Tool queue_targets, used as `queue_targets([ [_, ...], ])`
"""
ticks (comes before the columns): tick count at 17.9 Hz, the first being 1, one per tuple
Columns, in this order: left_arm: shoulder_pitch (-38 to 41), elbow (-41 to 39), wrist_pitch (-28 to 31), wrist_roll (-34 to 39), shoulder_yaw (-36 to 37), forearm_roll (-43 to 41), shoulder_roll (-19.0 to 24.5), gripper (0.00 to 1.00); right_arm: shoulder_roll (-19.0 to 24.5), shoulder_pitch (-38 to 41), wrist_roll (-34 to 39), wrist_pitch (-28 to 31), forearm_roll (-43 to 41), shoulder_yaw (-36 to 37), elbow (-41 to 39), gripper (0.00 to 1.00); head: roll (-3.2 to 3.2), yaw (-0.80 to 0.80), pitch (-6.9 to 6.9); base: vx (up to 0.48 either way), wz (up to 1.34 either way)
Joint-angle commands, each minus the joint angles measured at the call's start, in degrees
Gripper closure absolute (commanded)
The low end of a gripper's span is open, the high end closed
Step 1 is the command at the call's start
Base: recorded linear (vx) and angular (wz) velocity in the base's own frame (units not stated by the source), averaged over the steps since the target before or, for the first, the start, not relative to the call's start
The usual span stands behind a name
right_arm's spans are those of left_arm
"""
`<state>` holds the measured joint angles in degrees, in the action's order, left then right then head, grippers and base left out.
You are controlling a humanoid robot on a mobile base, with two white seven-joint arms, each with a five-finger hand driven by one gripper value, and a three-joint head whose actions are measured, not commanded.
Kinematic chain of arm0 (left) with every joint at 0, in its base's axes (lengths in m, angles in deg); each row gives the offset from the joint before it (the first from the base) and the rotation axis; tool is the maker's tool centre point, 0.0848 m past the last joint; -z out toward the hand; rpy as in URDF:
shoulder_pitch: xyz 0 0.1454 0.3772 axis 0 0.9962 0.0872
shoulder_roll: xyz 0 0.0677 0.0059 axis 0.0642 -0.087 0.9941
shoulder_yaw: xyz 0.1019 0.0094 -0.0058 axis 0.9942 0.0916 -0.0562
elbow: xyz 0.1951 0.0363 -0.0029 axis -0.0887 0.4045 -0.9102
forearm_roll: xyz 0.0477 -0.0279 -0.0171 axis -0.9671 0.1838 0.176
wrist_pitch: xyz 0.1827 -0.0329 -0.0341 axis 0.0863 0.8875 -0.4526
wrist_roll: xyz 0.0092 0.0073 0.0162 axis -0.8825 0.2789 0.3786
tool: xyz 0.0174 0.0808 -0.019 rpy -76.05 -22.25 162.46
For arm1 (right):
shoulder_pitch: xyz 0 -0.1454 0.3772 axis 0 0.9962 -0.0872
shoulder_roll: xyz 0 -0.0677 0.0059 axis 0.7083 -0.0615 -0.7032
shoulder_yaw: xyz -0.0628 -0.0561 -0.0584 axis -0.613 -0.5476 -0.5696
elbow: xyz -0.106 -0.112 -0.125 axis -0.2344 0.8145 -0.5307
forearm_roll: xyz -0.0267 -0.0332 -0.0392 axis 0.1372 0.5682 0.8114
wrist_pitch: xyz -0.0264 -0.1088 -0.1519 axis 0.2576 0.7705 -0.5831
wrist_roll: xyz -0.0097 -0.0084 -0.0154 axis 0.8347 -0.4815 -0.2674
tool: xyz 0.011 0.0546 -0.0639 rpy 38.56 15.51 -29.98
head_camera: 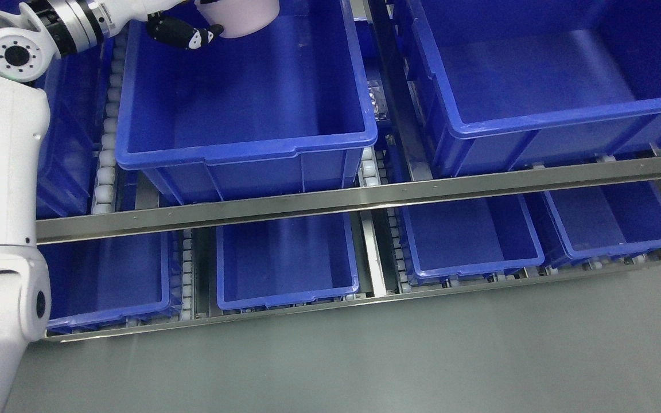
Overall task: Stack pink IKEA bowls on left shelf middle
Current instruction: 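Lower the held bowls into the upper blue bin with the left hand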
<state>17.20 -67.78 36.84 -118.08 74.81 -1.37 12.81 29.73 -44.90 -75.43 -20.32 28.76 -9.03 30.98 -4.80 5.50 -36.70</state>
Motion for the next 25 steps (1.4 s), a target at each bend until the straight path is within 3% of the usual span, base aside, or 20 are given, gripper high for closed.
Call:
queue_targets([
  [1,-2.60,10.71,1.80,-0.09,12.84,-3.21,0.18,0.96,-1.00,1.67,-0.03,0.26,0.00,0.61,-1.93,0.00,0.00,0.00,0.00,0.081,-0.06],
  [8,-1.72,10.54,2.33,0.00,15.83,-3.30,-0.80,0.92,-1.00,1.67,-0.03,0.17,0.00,0.61,-1.93,0.00,0.00,0.00,0.00,0.034,-0.02],
  [13,-0.05,10.45,2.33,0.00,16.53,-3.30,-0.80,0.81,-1.00,1.67,-0.03,0.17,0.00,0.70,-1.93,0.00,0.00,0.00,0.00,0.000,0.00],
  [18,-0.93,10.19,2.33,0.61,15.30,-3.13,-0.62,0.51,-1.00,1.67,-0.03,0.17,0.00,0.61,-1.93,0.00,0.00,0.00,0.00,0.000,0.00],
  [19,-1.54,9.75,2.33,0.61,14.43,-3.04,-0.71,0.40,-1.00,1.67,-0.03,0.17,0.00,0.61,-1.93,0.00,0.00,0.00,0.00,0.000,0.00],
  [22,-1.81,7.03,2.33,0.79,5.58,-2.34,-3.07,0.16,-1.00,1.67,-0.03,0.26,0.00,0.70,-1.93,0.00,0.00,0.00,0.00,0.000,0.00],
  [25,0.12,5.71,2.33,0.70,-2.34,-2.33,-6.25,0.05,-1.00,1.67,-0.03,0.17,0.00,0.61,-1.93,0.00,0.00,0.00,0.00,0.000,0.00],
])
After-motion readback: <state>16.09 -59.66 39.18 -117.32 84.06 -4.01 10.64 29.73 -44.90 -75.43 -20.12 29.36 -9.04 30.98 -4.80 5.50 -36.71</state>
